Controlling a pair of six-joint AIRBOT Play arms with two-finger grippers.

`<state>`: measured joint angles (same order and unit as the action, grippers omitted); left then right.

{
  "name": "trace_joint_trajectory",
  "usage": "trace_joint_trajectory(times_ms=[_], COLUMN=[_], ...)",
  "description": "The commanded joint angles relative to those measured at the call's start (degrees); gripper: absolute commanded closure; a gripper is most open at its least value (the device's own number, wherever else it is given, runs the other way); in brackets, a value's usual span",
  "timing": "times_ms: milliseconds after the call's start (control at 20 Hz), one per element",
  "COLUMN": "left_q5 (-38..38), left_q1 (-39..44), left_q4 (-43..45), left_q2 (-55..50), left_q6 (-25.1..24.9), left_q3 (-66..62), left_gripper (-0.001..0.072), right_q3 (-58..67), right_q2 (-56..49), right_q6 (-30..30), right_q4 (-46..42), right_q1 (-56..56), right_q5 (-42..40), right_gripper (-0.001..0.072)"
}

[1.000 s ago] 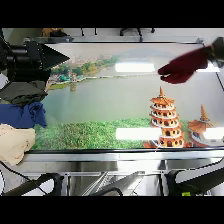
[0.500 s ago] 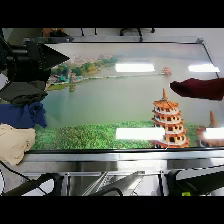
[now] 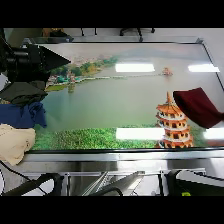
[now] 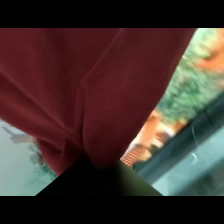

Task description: Fold the shirts.

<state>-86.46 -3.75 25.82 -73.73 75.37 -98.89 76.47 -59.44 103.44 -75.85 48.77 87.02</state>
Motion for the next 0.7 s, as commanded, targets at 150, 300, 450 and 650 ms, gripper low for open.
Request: trace_joint_trajectory(times_ms=[150, 300, 450, 650], left_q5=[-0.6, -0.6, -0.6, -0.6], left_q1=[0.0, 0.0, 0.0, 0.0], left_q4=[0.0, 0.1, 0.0, 0.1], left_q2=[0.0, 0.0, 0.0, 0.0], left_q6=[0.0, 0.0, 0.0, -1.1], left_q3=[0.0, 0.0, 0.0, 0.0], left_gripper=[0.0693, 0.0693, 0.0693, 0.0693], right_q3=[-26.0, -27.7, -26.5, -16.7], right_q2=[12.2, 11.5, 11.5, 11.5], right_q6=[2.0, 0.4, -5.4, -5.1], right_q4=[-5.4, -5.4, -5.6, -3.2], right_q1=[7.5, 7.8, 7.8, 7.5], right_q5=[-11.6, -13.1, -14.4, -16.3], right_gripper=[0.0688, 0.0257, 0.0014, 0.0055])
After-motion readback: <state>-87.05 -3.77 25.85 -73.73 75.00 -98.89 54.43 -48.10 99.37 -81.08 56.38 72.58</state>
